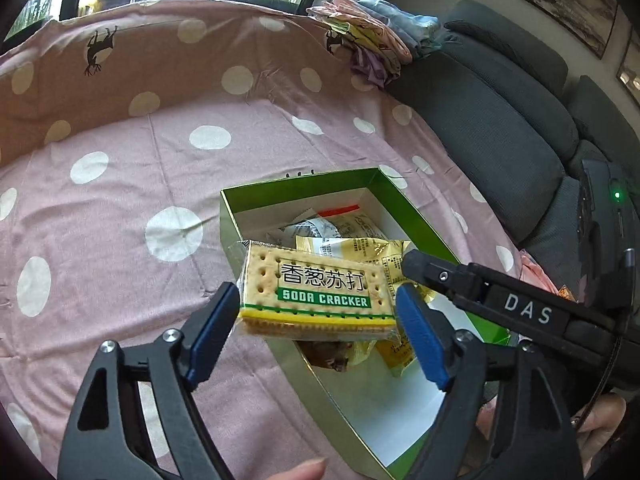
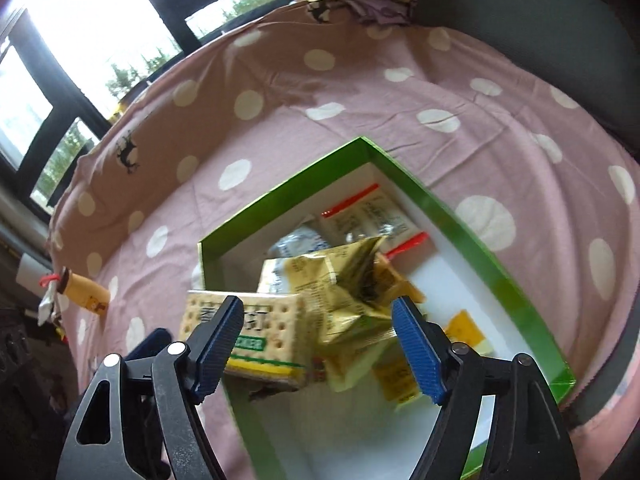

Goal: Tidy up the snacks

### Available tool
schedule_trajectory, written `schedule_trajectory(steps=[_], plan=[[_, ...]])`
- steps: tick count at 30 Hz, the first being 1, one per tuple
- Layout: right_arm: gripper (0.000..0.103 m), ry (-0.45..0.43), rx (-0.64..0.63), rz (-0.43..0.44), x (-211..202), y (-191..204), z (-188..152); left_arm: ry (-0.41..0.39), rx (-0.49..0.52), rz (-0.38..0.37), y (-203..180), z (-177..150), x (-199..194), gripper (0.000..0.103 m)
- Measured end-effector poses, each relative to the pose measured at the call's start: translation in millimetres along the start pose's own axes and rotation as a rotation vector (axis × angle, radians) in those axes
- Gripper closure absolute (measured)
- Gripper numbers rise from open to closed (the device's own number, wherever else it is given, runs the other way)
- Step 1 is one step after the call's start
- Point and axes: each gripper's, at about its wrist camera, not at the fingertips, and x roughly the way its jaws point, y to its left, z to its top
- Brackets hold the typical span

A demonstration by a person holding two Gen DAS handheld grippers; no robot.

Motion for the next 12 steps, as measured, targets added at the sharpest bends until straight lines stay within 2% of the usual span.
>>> schedule_trajectory(steps=[7,12], plan=[[0.025,-0.025,0.020,-0.033,-12.7,-14.0,-0.8,-0.011,0.016,0.010,-9.6,-1.1,-9.9,0.016],[0.025,-0.044,0.017,-0.016,-21.6,-15.4,-1.8,-0.027,0.035,0.010,-15.6,-1.6,-17.1,0.016]])
